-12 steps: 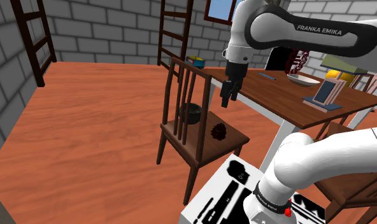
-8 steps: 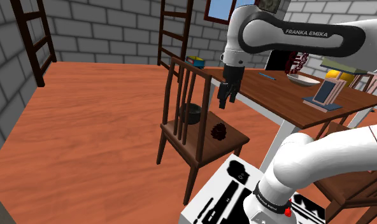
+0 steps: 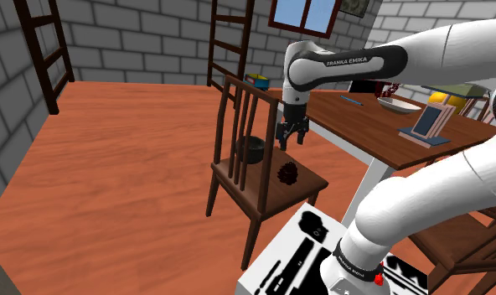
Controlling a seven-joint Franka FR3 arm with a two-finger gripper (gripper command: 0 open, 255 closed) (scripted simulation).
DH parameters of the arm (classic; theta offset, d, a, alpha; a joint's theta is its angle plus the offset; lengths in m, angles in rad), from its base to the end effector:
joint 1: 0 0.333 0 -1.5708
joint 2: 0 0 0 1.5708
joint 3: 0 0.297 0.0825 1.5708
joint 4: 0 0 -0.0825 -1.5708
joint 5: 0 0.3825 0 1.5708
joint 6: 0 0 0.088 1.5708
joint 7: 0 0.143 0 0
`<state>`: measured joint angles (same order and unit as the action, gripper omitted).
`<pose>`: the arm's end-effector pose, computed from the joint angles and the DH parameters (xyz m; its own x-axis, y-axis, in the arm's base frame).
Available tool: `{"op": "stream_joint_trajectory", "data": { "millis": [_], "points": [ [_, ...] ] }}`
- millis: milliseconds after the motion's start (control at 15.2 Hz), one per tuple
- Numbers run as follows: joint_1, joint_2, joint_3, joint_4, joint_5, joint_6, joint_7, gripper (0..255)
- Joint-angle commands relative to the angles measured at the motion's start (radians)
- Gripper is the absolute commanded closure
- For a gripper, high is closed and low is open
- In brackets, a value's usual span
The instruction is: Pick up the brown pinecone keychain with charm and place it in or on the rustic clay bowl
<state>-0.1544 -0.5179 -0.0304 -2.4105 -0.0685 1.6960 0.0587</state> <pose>0.3642 -0.0772 0.4318 0.9557 -0.2226 -0.1924 -0.2147 -0.9748 0.0613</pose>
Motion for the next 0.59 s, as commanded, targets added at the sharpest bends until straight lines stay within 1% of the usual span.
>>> {"op": "stream_joint_trajectory", "data": {
  "millis": [0, 462, 528],
  "points": [
    [-0.023, 0.064, -0.011, 0.0, -0.012, 0.045, 0.029, 0],
    [-0.104, 0.28, -0.071, 0.034, -0.056, 0.159, 0.108, 0],
    [-0.107, 0.287, -0.073, 0.035, -0.057, 0.162, 0.111, 0]
  ]
}}
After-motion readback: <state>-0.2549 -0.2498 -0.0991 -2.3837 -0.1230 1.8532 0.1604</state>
